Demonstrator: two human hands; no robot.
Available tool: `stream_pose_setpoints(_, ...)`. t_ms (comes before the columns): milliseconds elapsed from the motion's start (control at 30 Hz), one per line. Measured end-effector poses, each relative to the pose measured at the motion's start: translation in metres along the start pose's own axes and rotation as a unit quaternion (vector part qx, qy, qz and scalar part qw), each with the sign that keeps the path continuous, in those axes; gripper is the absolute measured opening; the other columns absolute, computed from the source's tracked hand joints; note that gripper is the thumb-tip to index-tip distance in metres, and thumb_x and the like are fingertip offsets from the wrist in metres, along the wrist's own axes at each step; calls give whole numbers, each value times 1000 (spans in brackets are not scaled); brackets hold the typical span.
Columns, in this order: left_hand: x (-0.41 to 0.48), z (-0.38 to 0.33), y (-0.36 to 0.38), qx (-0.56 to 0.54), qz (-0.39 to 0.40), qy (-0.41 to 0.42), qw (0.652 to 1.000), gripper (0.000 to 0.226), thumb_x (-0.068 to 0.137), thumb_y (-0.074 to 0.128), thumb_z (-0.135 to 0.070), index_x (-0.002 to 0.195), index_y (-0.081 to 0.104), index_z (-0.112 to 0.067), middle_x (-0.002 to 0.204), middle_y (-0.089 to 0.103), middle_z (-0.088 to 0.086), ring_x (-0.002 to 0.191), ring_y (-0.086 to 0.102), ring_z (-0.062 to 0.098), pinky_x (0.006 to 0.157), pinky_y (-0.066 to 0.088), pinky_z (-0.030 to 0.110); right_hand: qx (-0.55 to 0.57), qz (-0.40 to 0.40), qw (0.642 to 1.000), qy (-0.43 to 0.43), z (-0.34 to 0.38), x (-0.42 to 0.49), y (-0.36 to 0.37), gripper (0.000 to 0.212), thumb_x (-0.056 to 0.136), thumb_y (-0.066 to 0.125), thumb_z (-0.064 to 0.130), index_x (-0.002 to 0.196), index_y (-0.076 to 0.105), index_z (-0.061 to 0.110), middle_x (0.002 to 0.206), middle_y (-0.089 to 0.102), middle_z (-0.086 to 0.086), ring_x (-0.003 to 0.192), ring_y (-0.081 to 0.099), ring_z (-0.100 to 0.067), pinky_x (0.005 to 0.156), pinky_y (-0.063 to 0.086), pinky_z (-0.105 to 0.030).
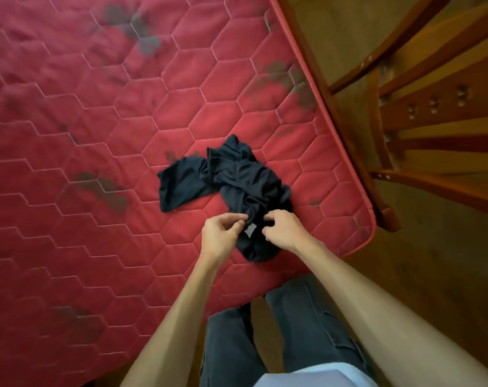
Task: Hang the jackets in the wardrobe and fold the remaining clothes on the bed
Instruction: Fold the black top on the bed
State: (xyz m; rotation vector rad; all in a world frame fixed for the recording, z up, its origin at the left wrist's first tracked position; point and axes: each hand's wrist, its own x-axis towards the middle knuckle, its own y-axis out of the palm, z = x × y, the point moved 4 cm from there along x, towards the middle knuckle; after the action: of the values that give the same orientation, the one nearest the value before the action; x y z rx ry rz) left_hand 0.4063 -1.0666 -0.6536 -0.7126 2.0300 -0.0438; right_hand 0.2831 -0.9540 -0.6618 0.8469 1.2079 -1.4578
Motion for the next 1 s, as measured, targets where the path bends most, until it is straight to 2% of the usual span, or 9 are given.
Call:
stream_pose_setpoints(200,-82,-82,-47,-29,-16,56,998,13,78,66,-19,77,78,-23,80,77,-1,79,69,11,77,54,32,31,-81,991,-106,49,-103,-39,29,77,62,12,98,78,25,101,76,5,95,70,-13,90,54,-28)
stream_pose_setpoints(333,-154,-130,-85,-25,-44,140,989,15,73,63,-26,74,74,-16,81,73,-1,71,64,4,66,48,18,29,-63,975,-211,84,-192,-48,27,76,59,13,80,76,34,64,73,4,66,69,-6,72,55,-26)
stream_pose_setpoints(467,-229,-161,-116,-6,-35,235,971,13,79,75,-27,68,69,-25,78,66,-6,69,63,6,63,52,23,45,-54,954,-292,100,-267,-41,29,81,61,14,75,77,36,70,75,1,71,72,-7,74,54,-34)
stream_pose_setpoints(533,-260,-171,-131,28,-44,279,959,14,74,79,-28,69,66,-28,73,64,-10,66,61,2,64,51,23,67,-58,942,-324,106,-298,-35,37,87,62,6,69,77,35,67,75,1,69,70,-6,69,53,-28)
stream_pose_setpoints(633,-298,-183,-160,66,-54,326,942,30,73,75,-5,76,55,-27,70,60,-10,60,56,-1,60,42,12,63,-30,936,-345,117,-343,-26,27,91,57,-1,91,78,17,71,75,4,68,71,-13,63,50,-22)
stream_pose_setpoints(767,-346,-189,-198,81,-40,381,920,42,72,58,11,85,51,-29,80,64,9,67,61,20,63,53,37,37,-91,935,-340,130,-387,-34,26,88,51,-2,97,74,6,80,76,-9,62,70,-15,71,59,-35)
stream_pose_setpoints(833,-371,-190,-212,89,-21,408,909,43,73,52,13,88,53,-27,86,63,15,63,60,24,57,52,40,-35,-217,901,-374,138,-407,-41,24,87,56,5,98,74,16,84,75,1,73,70,-9,79,59,-35)
stream_pose_setpoints(900,-396,-192,-224,88,-10,434,896,42,75,49,14,89,55,-25,86,61,6,54,52,11,51,44,29,-82,-310,850,-418,150,-427,-38,31,85,59,6,109,69,21,97,69,6,89,65,-8,86,54,-35)
stream_pose_setpoints(1000,-429,-196,-241,74,-1,470,880,39,76,47,15,90,57,-19,81,60,-6,56,49,9,52,40,23,-98,-281,802,-518,175,-449,-19,57,80,64,-4,130,57,23,121,57,7,109,57,-5,98,47,-24)
